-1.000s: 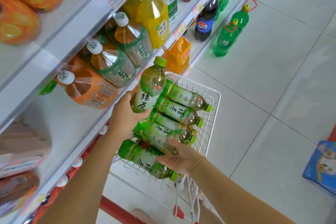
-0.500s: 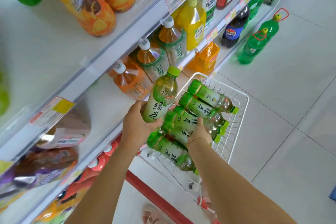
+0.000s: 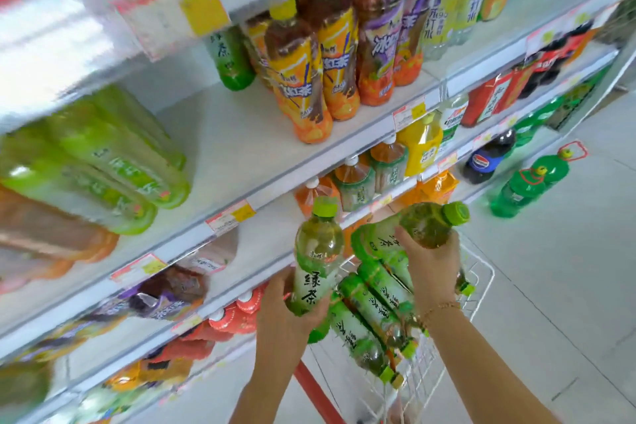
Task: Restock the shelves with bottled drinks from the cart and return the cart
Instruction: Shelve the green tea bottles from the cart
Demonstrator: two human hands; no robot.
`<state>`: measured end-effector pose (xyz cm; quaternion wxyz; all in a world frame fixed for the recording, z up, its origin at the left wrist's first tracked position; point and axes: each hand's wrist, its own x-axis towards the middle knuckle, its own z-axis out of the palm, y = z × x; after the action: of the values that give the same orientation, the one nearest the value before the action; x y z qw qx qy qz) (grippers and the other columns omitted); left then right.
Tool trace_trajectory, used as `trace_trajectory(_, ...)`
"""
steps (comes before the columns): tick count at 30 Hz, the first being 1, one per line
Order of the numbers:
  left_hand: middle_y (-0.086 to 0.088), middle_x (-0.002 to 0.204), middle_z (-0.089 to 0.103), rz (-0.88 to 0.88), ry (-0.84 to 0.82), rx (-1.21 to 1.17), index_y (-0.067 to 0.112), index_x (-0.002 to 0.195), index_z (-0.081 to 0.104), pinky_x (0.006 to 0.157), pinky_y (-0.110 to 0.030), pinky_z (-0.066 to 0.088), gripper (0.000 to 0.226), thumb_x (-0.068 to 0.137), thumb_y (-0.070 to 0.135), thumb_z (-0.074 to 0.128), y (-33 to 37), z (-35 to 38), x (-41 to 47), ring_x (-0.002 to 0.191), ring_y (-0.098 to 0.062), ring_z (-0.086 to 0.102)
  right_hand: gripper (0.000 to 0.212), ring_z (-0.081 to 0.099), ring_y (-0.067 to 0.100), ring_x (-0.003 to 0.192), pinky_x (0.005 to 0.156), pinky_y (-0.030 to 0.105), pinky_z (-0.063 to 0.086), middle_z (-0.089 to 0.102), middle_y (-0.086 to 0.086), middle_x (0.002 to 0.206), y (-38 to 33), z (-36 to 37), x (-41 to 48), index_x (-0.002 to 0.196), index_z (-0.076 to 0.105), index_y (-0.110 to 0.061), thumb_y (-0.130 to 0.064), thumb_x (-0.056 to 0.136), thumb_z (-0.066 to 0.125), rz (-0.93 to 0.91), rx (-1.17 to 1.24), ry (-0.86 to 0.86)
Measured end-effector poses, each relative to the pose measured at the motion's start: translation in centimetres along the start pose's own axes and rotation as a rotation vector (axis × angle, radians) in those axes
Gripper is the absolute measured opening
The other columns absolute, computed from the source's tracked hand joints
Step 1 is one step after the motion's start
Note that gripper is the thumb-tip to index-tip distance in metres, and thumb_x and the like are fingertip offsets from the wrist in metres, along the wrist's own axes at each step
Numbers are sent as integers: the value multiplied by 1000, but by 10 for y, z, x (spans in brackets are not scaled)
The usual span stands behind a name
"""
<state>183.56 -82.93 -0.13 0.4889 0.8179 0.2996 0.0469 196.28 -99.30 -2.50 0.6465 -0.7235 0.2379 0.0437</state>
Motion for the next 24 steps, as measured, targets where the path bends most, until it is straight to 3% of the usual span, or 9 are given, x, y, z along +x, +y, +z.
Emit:
trace_trajectory(4,12,99,66,69,88,-116,34,102,54,68,-7,46,52,64,18,85,28,-27,-12,82,7,62,62,63,14,94,85,28,50,65,-5,100,-52,-11,-39,112,53,-23,-35,60,84,-230,16,-165)
trace_trajectory(6,11,99,66,128,174,-167,35,102,55,73,-16,50,53,60,25,85,42,-43,-11,84,2,64,62,64,12,95,84,22,51,66,-4,102,-76,-11,-60,114,53,-20,-24,61,85,-368,83,-275)
trace_trajectory(8,10,98,66,202,291,-161,40,104,55,78,-25,50,51,59,33,79,55,-61,-5,88,-6,64,65,64,16,99,86,25,52,65,-3,106,-99,-6,-81,114,53,-24,-27,58,86,-498,145,-351)
trace_trajectory(10,9,101,66,285,372,-181,43,105,54,82,-25,47,52,62,30,80,67,-78,9,93,-10,62,65,60,16,104,89,27,50,61,-7,110,-121,2,-98,111,51,-35,-27,56,85,-631,182,-389)
trace_trajectory(12,5,107,65,357,411,-174,35,110,55,86,-24,46,55,66,20,83,76,-94,26,100,-14,61,69,57,13,107,92,30,49,58,-8,113,-138,18,-106,114,48,-34,-13,59,85,-747,186,-421)
trace_trajectory(15,-4,107,65,415,438,-166,19,114,55,82,-16,45,52,70,12,80,84,-104,55,98,-19,61,70,57,18,109,95,42,49,58,-1,115,-152,48,-104,117,48,-24,1,61,81,-782,218,-452)
trace_trajectory(17,-1,103,64,428,449,-188,16,117,54,79,-18,45,52,72,11,79,83,-107,72,93,-16,60,67,57,24,109,93,50,48,57,8,117,-152,74,-100,120,48,-14,3,63,81,-770,199,-482)
trace_trajectory(19,-2,104,65,425,442,-202,11,118,53,78,-20,45,51,73,10,78,76,-106,87,93,-17,61,67,58,22,109,93,49,49,57,9,117,-150,96,-96,122,47,-9,3,65,80,-764,182,-502)
trace_trajectory(24,-7,104,67,457,405,-169,5,115,50,77,-24,45,47,77,18,76,64,-105,119,95,-20,63,67,59,13,110,95,38,49,60,-1,118,-147,132,-77,124,49,-17,-5,67,82,-792,111,-499)
